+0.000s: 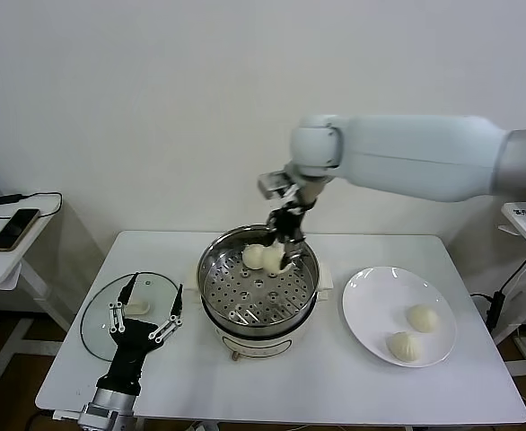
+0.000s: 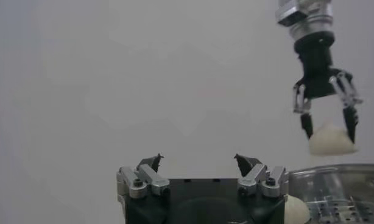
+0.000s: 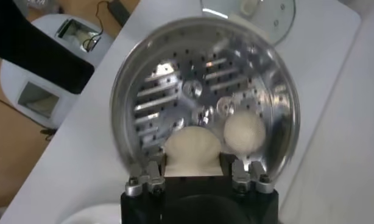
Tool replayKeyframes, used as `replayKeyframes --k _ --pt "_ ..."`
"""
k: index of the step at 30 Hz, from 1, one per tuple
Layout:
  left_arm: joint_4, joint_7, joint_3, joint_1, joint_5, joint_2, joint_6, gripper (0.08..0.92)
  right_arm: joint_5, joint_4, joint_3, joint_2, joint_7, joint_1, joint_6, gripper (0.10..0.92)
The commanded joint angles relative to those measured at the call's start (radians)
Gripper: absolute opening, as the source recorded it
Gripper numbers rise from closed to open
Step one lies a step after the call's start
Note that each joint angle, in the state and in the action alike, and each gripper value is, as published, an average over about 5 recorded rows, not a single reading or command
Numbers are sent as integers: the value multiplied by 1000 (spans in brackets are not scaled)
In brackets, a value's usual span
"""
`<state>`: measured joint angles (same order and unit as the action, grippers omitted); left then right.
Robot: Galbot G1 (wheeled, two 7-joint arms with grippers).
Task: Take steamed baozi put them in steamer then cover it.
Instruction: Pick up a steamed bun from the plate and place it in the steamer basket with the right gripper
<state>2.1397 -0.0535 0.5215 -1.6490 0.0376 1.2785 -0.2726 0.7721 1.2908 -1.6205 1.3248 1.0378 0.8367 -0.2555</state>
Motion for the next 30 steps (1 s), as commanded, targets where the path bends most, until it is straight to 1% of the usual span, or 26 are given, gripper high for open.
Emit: replayKeyframes --k 1,16,22,25,30 --pt "0 -1 -4 1 1 3 -2 823 69 -41 -29 147 -93 -44 -34 611" --pt "1 -4 6 -1 0 5 -5 823 31 -125 -37 194 -141 -127 -44 612" --pt "-2 -5 9 -2 0 5 -7 823 30 -135 -32 199 -169 -150 -51 630" --pt "-2 -5 9 -2 0 4 -7 823 27 -135 -28 197 -177 -156 -51 669" --pt "-1 -6 10 -2 0 3 -8 823 25 -119 -18 179 -189 -158 -57 789"
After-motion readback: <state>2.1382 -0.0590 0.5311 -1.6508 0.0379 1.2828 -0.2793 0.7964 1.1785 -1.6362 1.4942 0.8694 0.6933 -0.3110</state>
